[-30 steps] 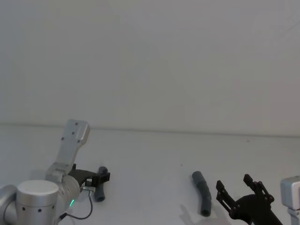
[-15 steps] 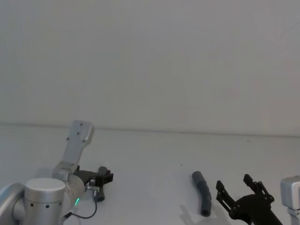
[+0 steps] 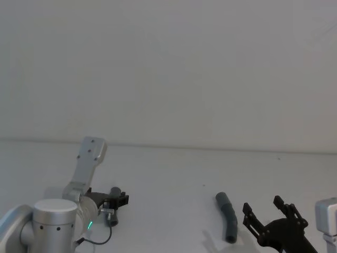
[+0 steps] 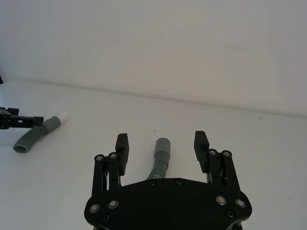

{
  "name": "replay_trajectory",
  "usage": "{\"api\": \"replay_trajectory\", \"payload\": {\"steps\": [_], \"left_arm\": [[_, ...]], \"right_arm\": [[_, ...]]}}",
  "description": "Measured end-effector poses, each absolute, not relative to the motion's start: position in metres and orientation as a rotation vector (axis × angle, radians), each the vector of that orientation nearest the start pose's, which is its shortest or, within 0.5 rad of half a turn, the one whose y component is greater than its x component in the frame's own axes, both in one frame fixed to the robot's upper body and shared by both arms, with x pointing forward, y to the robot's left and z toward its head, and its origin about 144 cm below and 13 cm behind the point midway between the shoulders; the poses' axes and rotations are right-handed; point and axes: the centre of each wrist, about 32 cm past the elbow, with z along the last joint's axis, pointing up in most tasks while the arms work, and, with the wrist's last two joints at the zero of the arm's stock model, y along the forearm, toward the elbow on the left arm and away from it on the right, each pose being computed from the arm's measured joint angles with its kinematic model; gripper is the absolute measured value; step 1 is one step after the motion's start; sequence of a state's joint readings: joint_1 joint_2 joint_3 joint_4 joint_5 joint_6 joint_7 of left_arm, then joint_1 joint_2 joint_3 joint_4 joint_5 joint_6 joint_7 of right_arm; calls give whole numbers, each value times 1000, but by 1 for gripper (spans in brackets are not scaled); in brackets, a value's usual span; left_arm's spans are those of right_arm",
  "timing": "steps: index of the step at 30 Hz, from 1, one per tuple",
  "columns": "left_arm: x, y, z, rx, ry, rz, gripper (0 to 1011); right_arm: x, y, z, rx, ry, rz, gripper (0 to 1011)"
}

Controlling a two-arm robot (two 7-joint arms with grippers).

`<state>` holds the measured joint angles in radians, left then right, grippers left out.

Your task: Use both hands to pick up one end of the pipe from the table, align the ends, and insert them.

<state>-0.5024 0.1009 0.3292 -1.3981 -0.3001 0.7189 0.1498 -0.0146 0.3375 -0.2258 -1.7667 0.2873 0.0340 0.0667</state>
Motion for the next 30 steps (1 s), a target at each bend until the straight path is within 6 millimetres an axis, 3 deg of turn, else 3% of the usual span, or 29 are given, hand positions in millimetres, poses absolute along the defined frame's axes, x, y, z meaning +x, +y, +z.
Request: {"api": "replay_trajectory", "payload": {"steps": [30], "left_arm": [[596, 151, 1256, 440, 345, 1338, 1001]], "right_arm": [[443, -237, 1189, 26, -75, -1230, 828]]}}
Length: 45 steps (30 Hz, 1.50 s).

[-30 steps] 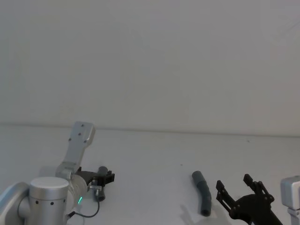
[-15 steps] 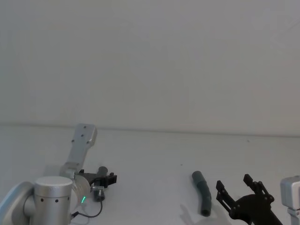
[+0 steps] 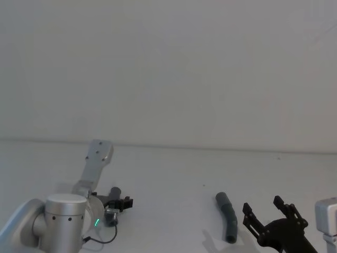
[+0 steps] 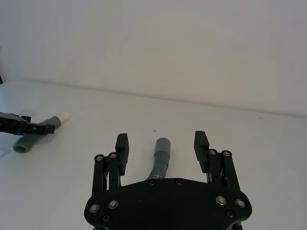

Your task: Use both hands to pick up one end of the pipe from the table, align the ends, and insert them.

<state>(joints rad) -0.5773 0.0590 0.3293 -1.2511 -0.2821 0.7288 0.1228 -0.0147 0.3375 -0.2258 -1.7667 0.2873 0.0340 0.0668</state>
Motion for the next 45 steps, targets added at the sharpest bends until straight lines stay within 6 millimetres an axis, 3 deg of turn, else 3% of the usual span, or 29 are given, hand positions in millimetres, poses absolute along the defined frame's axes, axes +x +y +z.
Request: {"api": "replay_trajectory", "payload": {"steps": [18, 45], "left_arm": [[610, 147, 1255, 477, 352, 1319, 1002], [615, 148, 1250, 443, 383, 1321, 1001]], "right_arm": [[443, -237, 1189, 26, -75, -1229, 828], [443, -237, 1189, 26, -75, -1230, 828]]}}
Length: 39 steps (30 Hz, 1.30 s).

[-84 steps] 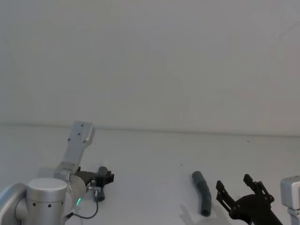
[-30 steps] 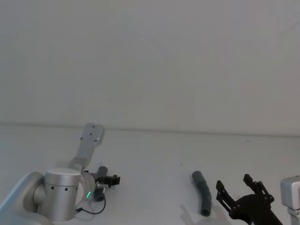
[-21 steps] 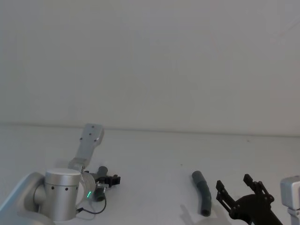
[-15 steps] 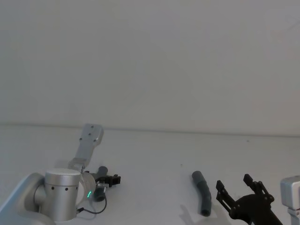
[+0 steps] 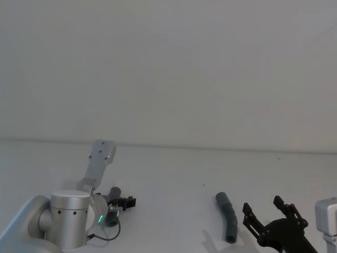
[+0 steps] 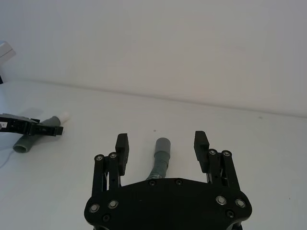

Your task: Use both hands to pick up one end of the pipe from the table, align the ends, and insert them.

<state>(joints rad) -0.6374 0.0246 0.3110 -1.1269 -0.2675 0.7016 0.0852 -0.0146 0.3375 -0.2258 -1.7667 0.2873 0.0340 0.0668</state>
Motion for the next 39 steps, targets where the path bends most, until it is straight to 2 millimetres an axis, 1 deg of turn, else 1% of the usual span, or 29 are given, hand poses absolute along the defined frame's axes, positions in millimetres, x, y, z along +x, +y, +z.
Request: {"api": "replay_trajectory", "payload": {"steps": [11, 12, 17, 18, 19, 21, 22, 24, 26, 28, 30, 33, 34, 39], "left_arm": [[615, 148, 1250, 449, 381, 1313, 1002], [615, 148, 1250, 451, 381, 1312, 988], [615, 148, 1250, 455, 381, 1309, 881], [615, 148, 1250, 455, 381, 1309, 845], [615, 148, 1250, 456, 381, 1309, 845], [615, 148, 1250, 456, 381, 1308, 756], [615, 148, 1250, 457, 381, 1308, 756], [615, 149, 1250, 457, 381, 1307, 657], [615, 149, 1250, 458, 381, 1307, 618], [615, 149, 1250, 458, 381, 1307, 535], [615, 149, 1250, 459, 382, 1306, 499], [615, 149, 1250, 459, 382, 1306, 370], [615, 149, 1250, 459, 382, 1306, 348], [615, 149, 1250, 460, 382, 1305, 336]], "right_arm": [[443, -237, 1189, 26, -75, -1230, 828], [443, -237, 1189, 26, -75, -1229, 828], [443, -237, 1189, 26, -75, -1229, 828], [443, -237, 1189, 26, -75, -1230, 828], [443, -237, 1189, 26, -75, -1230, 828], [443, -237, 1189, 26, -75, -1230, 828], [443, -237, 1189, 26, -75, -1230, 828], [443, -237, 1189, 26, -75, -1229, 828], [443, -237, 1189, 26, -75, -1230, 828], [443, -237, 1189, 26, -75, -1230, 828], [443, -237, 1189, 26, -75, -1230, 828], [443, -237, 1189, 26, -75, -1229, 828], [443, -237, 1189, 26, -75, -1229, 828], [443, -237, 1189, 26, -75, -1229, 828]]}}
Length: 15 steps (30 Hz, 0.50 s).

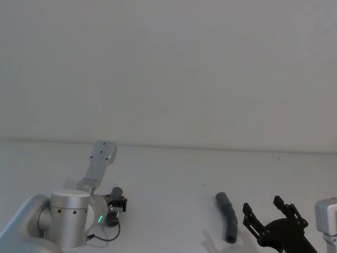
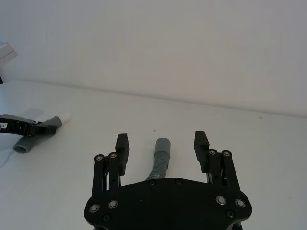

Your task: Use both hands to pick up one end of the pipe from the table, align the ends, and insert them.

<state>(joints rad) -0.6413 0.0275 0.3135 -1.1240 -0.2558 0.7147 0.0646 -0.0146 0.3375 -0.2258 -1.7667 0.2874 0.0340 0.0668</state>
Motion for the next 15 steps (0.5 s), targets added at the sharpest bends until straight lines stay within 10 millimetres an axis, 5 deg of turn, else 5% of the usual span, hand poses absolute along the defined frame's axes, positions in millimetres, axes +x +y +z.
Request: {"api": "replay_trajectory", "payload": {"steps": [15], "left_arm": [[615, 149, 1250, 460, 382, 1304, 336]], "right_arm": [[443, -237, 1189, 24, -74, -1229, 828]]}}
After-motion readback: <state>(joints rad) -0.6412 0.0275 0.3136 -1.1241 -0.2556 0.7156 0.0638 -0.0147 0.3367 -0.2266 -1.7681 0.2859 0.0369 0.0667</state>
